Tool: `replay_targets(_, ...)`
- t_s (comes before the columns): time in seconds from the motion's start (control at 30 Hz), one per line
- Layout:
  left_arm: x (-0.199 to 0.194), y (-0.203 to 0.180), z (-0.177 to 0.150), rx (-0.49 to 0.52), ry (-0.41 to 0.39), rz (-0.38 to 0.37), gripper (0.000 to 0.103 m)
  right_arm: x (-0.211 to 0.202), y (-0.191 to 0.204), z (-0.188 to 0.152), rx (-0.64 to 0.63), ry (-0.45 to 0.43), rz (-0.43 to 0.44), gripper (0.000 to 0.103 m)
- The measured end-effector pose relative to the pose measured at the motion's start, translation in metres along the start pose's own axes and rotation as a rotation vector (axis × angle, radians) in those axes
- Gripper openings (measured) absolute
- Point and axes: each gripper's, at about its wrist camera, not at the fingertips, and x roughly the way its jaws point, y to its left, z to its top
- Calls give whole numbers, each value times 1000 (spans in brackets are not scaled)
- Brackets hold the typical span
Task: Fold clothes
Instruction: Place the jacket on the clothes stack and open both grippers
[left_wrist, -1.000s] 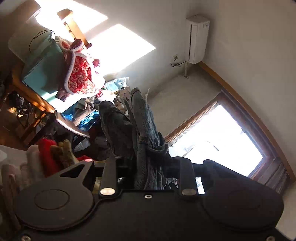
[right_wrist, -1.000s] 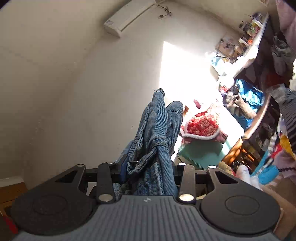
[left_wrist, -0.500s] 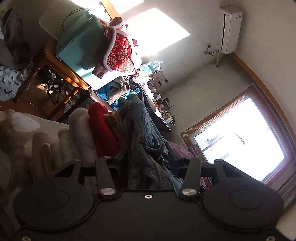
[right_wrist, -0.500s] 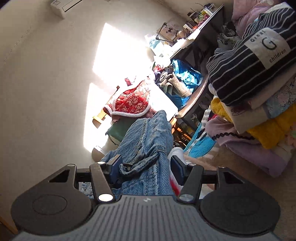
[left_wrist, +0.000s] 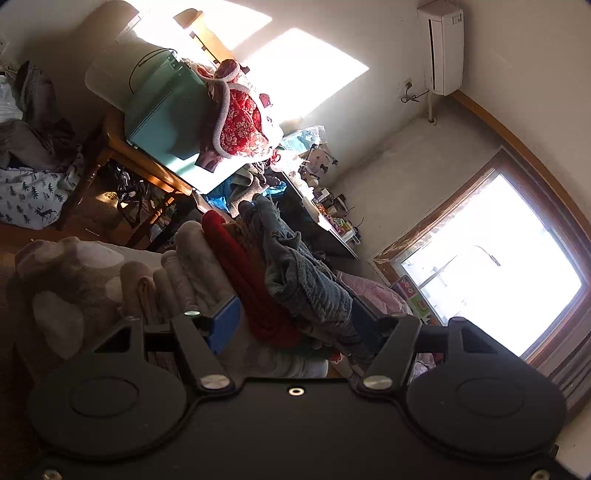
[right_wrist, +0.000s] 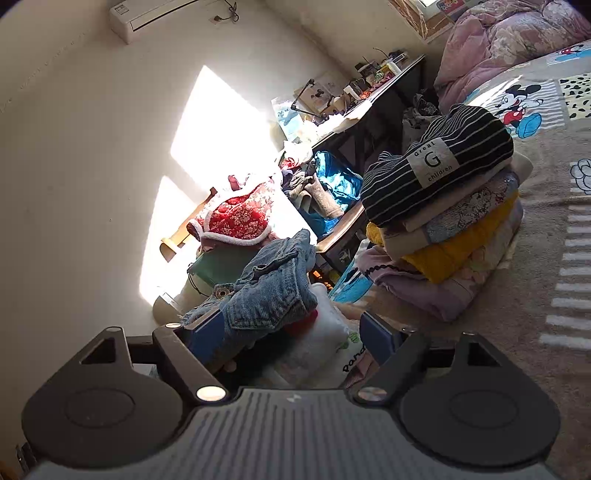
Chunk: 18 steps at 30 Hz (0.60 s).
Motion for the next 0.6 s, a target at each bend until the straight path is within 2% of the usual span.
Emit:
replay_targets(0.13, -22, -31, -9, 116, 63, 14, 90, -43, 22, -4, -79, 28, -32, 96)
replay_targets(0.2, -31, -55, -14, 208, 79, 34, 103, -64, 36, -5, -134, 37, -56, 101)
replay_targets(0.37, -54, -114, -34, 466, 105, 81, 103, -114, 69, -13, -304, 32, -164, 103)
replay_targets(0.53, -74, -154, -65, 681, 97, 132, 103, -149, 79, -26, -362, 13, -266, 103)
replay_targets(0.6, -84, -164, -73, 728, 81, 168, 103, -163, 82, -31, -385, 5, -307, 103)
